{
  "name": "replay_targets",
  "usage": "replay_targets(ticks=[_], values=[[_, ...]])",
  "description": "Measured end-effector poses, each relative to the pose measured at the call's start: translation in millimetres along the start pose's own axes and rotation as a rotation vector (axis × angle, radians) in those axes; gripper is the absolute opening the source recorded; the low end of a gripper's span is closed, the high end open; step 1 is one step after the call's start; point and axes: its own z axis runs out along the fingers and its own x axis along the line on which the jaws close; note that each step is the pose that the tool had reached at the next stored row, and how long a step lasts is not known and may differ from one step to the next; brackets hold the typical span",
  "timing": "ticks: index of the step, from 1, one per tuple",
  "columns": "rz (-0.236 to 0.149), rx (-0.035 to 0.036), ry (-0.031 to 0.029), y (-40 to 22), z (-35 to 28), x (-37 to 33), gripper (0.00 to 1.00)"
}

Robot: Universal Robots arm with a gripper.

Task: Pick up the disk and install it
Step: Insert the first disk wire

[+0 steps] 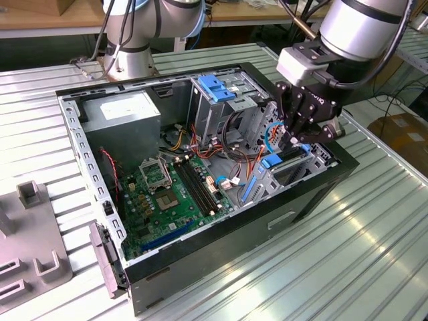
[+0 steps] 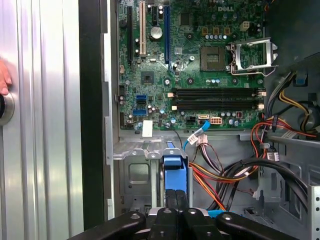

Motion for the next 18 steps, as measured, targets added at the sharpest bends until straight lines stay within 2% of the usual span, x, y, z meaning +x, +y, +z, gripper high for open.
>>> replay_targets(ticks=[9, 18], values=[[0.000, 0.0000, 0.0000, -23.3, 0.0, -0.5, 0.10], [0.000, 0.0000, 0.0000, -39.7, 0.2, -0.9, 0.10]])
